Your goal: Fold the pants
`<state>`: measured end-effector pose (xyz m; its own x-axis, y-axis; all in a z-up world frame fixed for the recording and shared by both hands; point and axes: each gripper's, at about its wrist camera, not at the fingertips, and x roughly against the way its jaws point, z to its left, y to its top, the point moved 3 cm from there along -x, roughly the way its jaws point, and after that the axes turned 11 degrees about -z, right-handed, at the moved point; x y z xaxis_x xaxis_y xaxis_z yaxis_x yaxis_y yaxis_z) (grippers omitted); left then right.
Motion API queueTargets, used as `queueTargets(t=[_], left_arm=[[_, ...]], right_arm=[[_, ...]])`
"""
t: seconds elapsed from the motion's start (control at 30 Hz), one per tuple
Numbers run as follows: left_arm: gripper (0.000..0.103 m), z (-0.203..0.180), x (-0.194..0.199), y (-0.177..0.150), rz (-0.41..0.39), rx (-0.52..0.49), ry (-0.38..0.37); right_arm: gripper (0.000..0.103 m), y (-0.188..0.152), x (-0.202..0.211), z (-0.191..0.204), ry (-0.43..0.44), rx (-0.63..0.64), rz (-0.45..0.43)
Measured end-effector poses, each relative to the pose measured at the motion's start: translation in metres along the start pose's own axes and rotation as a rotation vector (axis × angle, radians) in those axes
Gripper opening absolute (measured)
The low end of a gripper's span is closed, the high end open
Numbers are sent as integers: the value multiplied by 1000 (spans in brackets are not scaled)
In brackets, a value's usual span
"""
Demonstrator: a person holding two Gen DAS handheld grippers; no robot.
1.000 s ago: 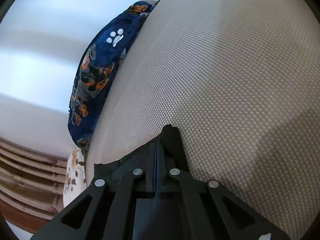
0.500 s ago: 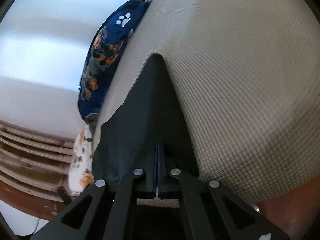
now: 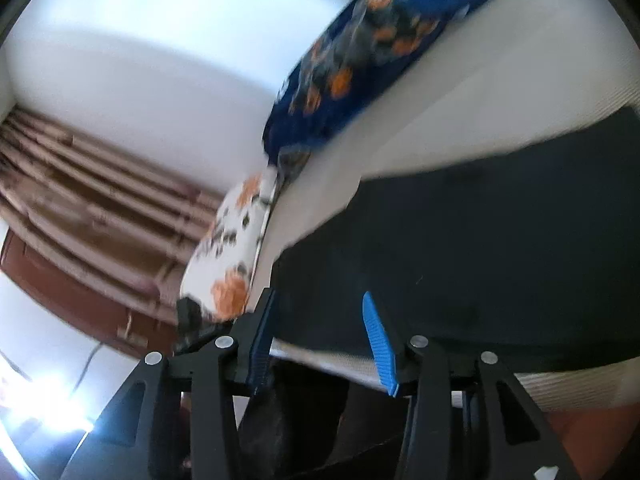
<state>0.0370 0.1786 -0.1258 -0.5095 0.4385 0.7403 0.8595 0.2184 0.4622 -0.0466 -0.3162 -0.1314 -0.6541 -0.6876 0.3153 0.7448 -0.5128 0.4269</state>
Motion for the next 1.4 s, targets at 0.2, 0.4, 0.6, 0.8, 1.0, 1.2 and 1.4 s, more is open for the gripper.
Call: queueTargets(t=[0.2,0.4,0.6,0.8,1.0,1.2,1.4], left_arm=[[28,4,-2,-5,20,26,10],[28,10,2,-20,87,108,-23],[17,9,-10,-25,80,83,54],[12,-1,-3,-23,7,13,134],[10,-14,-3,3,-86,-72,198],[10,-2,-8,-2,-89,-56,188],[10,-15,-9,7,-102,-131,218]], right_arm=[[43,-31,-27,-12,-32,-33,96],[45,-35,-35,-15,-25,-54,97],[45,-39,-33,-19,-37,-59,117],[45,-37,-33,-22,-43,-66,113],[45,-41,-37,-24,-56,-61,126],[45,-38,-35,-30,-56,-65,115],[45,-43,-41,-37,-67,-70,135]])
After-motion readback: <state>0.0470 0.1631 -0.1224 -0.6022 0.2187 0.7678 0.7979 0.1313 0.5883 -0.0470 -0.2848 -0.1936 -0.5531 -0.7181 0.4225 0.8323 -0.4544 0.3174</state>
